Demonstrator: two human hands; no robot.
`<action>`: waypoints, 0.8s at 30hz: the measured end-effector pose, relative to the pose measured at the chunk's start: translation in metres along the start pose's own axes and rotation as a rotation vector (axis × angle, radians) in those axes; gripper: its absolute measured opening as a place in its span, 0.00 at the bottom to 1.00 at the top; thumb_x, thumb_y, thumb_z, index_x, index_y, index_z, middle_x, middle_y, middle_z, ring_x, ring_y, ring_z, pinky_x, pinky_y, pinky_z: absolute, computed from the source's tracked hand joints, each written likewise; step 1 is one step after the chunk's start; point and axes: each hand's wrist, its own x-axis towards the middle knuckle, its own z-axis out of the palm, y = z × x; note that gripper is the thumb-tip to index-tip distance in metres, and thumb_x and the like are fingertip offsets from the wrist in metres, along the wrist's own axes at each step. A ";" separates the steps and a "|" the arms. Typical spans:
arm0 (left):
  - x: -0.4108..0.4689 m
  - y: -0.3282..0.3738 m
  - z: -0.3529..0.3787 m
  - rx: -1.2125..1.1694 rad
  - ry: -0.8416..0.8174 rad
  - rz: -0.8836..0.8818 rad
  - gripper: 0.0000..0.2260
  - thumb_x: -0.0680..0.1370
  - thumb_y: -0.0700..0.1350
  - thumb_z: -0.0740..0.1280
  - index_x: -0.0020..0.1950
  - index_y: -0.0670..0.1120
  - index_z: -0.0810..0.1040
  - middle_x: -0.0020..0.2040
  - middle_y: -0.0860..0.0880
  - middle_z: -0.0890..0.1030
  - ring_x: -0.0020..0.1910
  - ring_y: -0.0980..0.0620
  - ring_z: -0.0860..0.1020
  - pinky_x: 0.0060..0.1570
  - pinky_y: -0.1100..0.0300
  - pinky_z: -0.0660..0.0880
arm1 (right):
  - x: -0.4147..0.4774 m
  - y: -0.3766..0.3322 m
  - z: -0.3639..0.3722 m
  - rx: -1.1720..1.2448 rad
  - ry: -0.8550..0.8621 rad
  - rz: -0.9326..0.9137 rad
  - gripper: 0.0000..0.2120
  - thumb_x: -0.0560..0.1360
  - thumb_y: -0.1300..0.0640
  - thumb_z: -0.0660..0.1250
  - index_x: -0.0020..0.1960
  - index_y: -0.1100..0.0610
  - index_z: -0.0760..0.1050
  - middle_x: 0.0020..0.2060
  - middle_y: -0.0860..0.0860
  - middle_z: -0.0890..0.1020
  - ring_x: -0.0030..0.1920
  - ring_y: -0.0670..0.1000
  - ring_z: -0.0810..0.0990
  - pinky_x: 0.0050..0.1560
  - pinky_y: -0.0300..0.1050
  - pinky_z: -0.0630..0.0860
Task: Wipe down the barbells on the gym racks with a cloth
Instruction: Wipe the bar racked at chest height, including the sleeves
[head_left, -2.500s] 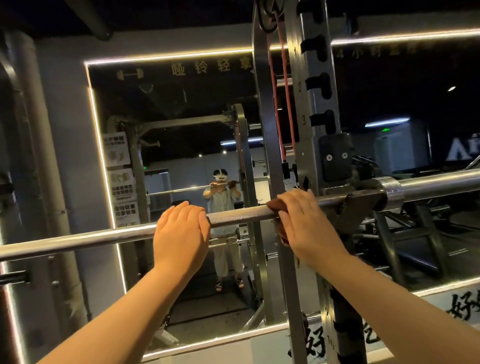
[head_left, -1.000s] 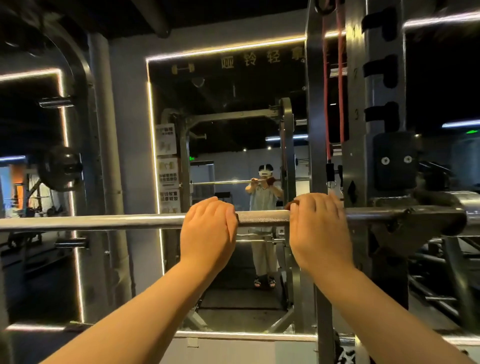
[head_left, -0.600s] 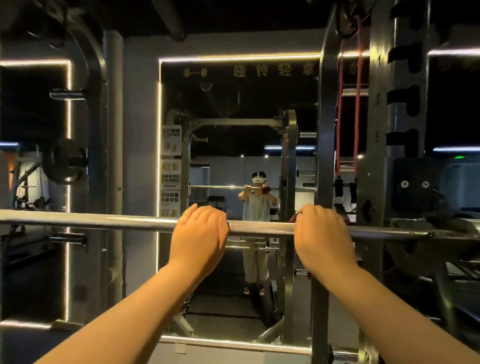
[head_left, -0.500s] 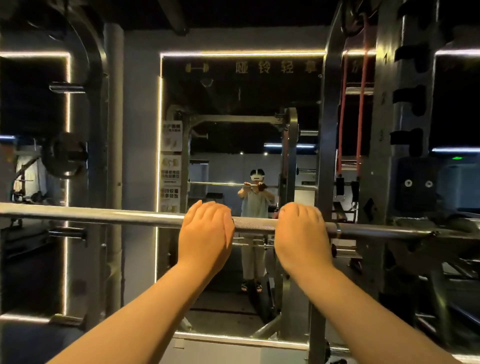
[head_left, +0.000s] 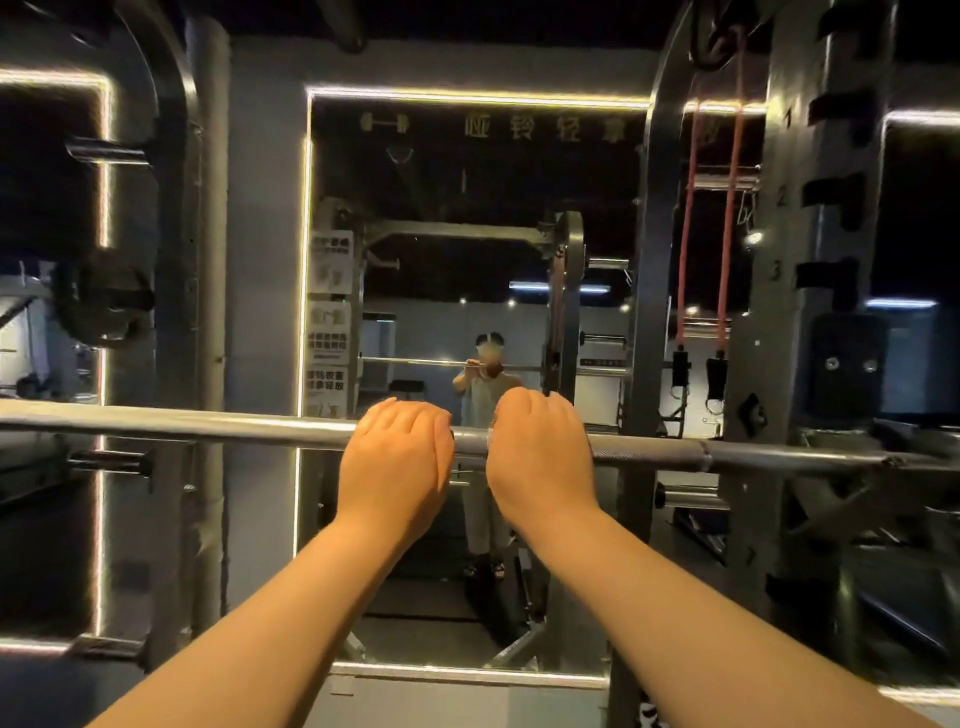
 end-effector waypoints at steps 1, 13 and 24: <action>-0.001 0.001 0.002 -0.010 0.022 -0.002 0.16 0.82 0.48 0.57 0.52 0.43 0.82 0.48 0.44 0.85 0.49 0.43 0.84 0.60 0.45 0.78 | -0.007 -0.002 0.007 0.015 0.053 -0.033 0.02 0.79 0.60 0.65 0.51 0.55 0.75 0.45 0.51 0.79 0.46 0.52 0.76 0.69 0.52 0.72; -0.009 0.000 0.013 -0.100 0.165 -0.022 0.19 0.84 0.48 0.54 0.52 0.44 0.84 0.51 0.45 0.86 0.52 0.45 0.83 0.65 0.48 0.72 | 0.008 -0.014 -0.005 -0.190 -0.126 0.025 0.12 0.85 0.49 0.52 0.56 0.53 0.72 0.49 0.49 0.79 0.48 0.52 0.76 0.47 0.48 0.68; -0.003 -0.002 0.013 -0.075 0.136 -0.017 0.20 0.83 0.49 0.53 0.47 0.44 0.83 0.46 0.45 0.85 0.48 0.43 0.83 0.59 0.45 0.75 | -0.027 0.045 0.010 -0.105 0.050 -0.327 0.21 0.80 0.55 0.58 0.72 0.55 0.71 0.66 0.51 0.75 0.68 0.54 0.73 0.76 0.52 0.63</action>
